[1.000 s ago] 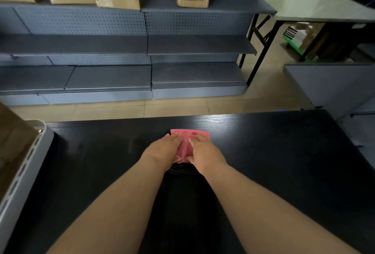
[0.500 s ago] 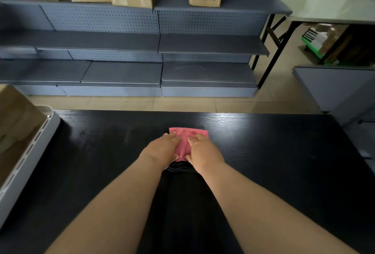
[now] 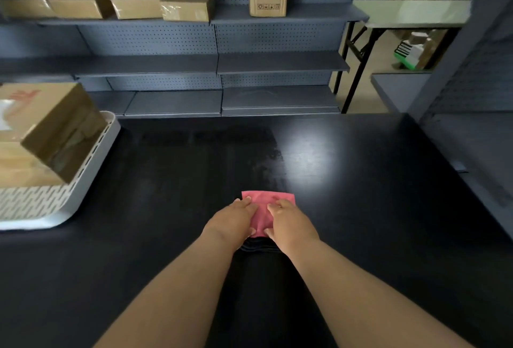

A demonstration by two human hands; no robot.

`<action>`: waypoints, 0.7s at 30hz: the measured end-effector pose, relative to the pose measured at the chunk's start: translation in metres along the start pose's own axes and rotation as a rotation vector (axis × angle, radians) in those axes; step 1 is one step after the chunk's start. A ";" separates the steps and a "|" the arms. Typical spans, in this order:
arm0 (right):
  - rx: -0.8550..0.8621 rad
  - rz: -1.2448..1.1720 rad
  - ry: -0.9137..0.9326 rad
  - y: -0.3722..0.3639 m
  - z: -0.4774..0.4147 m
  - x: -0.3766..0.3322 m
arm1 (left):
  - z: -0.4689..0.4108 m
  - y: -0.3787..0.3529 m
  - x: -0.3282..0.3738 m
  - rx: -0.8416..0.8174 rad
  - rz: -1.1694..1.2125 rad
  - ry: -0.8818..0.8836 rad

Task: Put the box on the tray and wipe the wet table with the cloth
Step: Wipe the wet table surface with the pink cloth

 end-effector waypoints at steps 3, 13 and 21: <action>0.010 -0.008 -0.002 -0.032 0.053 -0.004 | 0.046 -0.035 0.013 0.010 0.006 -0.012; 0.005 -0.039 0.019 -0.096 0.158 -0.010 | 0.147 -0.109 0.043 0.075 0.028 -0.042; -0.025 -0.035 0.022 -0.089 0.132 -0.008 | 0.126 -0.102 0.038 0.060 0.002 -0.049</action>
Point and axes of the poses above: each hand's wrist, its own z-axis away from the middle knuckle, its own y-axis out of the back of the hand, x = y × z, the point moved 10 cm from there along -z, towards the middle knuckle, and after that the axes turned 6 degrees about -x, right-handed, at the moved point
